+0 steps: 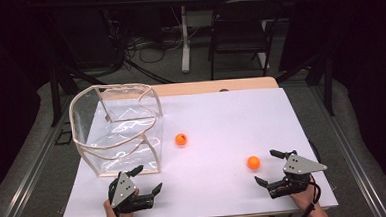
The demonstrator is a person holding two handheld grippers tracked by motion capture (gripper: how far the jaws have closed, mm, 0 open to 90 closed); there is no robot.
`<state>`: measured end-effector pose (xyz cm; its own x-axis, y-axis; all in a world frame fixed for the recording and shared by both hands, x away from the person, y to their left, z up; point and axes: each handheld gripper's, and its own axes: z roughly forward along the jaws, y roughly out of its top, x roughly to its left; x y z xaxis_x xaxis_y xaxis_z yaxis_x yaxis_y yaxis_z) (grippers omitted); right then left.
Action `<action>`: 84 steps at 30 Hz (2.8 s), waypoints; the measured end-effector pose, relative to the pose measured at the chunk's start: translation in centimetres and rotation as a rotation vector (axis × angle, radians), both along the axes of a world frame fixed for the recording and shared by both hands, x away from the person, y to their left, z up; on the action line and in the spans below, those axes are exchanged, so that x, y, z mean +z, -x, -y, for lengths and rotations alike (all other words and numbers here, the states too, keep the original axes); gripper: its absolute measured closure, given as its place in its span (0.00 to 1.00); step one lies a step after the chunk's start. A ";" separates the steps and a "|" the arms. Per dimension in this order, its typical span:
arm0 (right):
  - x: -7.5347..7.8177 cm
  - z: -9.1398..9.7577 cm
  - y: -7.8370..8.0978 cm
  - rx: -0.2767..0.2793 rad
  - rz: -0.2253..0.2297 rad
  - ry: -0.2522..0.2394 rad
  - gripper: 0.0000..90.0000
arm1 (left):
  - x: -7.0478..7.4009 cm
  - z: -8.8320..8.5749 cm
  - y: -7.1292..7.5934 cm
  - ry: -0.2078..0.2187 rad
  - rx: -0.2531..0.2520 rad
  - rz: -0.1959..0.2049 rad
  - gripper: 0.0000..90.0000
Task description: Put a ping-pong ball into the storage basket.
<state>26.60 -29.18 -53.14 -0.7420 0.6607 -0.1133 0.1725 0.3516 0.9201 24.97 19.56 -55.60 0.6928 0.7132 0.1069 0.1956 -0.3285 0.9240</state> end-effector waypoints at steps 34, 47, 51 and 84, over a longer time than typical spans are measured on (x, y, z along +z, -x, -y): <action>2.0 -1.4 -2.4 -0.029 -0.066 0.099 0.00 | 0.2 0.3 -0.1 -0.017 0.009 0.015 0.18; 2.6 -2.5 -4.2 -0.023 -0.141 0.142 0.00 | 0.2 0.5 -0.3 -0.020 0.000 0.012 0.18; 2.8 -2.9 -4.8 -0.020 -0.155 0.164 0.00 | 0.2 0.6 -0.3 -0.022 -0.009 0.019 0.18; -0.4 -3.1 -7.5 -0.014 -0.332 0.269 0.00 | 0.1 0.5 -1.1 -0.018 -0.035 0.001 0.18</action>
<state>34.09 -26.07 -53.52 -0.7582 0.6508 -0.0394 0.4508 0.5670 0.6894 26.07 19.05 -55.55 0.7168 0.6869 0.1198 0.1830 -0.3512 0.9183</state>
